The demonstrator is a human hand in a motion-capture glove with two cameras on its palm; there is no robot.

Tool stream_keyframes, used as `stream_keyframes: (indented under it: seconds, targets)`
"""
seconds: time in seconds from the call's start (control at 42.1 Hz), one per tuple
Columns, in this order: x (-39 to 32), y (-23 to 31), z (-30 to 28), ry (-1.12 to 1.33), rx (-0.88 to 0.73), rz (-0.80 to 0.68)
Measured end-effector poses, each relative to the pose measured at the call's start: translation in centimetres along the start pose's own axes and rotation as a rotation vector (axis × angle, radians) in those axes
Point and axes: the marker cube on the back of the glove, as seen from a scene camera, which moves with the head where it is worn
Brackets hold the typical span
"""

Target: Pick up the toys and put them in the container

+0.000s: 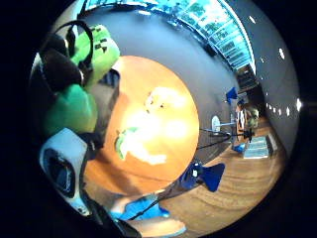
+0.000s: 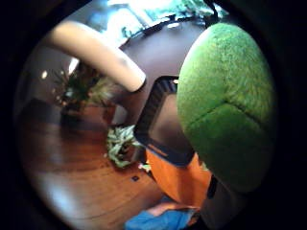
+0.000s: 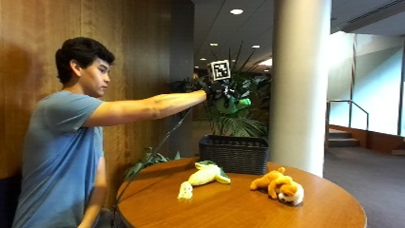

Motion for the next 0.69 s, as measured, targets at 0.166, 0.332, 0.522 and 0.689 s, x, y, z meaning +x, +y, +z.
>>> stream_keyframes:
  seconds: [0.166,0.332,0.522,0.689]
  targets:
    - [-0.9,0.8,1.3,-0.084,0.011,-0.153]
    - [-4.6,1.0,4.0,-0.083,-0.027,-0.291]
    - [-4.5,0.2,7.1,-0.031,-0.152,-0.19]
    - [-4.0,0.3,7.3,-0.023,-0.183,-0.238]
